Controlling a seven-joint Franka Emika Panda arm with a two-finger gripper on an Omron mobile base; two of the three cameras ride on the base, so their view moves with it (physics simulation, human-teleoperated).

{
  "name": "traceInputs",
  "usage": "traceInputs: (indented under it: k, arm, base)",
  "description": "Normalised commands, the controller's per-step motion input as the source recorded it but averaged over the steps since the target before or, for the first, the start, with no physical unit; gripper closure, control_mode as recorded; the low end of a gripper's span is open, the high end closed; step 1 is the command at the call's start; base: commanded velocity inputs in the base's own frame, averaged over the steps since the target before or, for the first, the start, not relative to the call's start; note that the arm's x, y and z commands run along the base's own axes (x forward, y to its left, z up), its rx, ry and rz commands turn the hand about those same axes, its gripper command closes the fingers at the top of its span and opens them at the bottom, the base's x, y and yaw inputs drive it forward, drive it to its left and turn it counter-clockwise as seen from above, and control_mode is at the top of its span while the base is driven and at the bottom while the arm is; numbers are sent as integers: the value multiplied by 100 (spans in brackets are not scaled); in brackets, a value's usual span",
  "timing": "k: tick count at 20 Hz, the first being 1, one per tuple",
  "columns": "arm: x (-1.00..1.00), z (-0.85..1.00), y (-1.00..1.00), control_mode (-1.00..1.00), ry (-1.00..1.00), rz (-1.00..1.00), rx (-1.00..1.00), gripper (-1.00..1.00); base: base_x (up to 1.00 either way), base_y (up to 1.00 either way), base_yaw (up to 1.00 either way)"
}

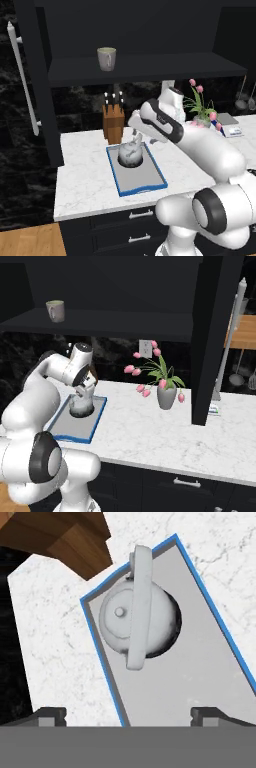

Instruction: Pick the kettle from the counter and place it on the tray. Then pick the mug from the cabinet and place it on the tray. Then close the cabinet doors.

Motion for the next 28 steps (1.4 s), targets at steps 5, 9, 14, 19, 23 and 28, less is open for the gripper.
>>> traceInputs:
  k: [5,9,14,19,23,28]
  arm:
    - [-65,64,10,-100,-6,1,0,-100]
    - [-41,34,14,-100,-5,1,-1,-100]
    - [-8,2,0,-100,-6,0,-1,-100]
    - [-55,37,0,-100,-37,0,-11,-100]
    - [-40,66,0,-100,-36,0,-17,-100]
    - [-15,71,8,-100,-38,0,-17,-100]
  base:
    - [0,0,0]
    - [0,0,0]
    - [0,0,0]
    - [0,0,0]
    - [0,0,0]
    - [0,0,0]
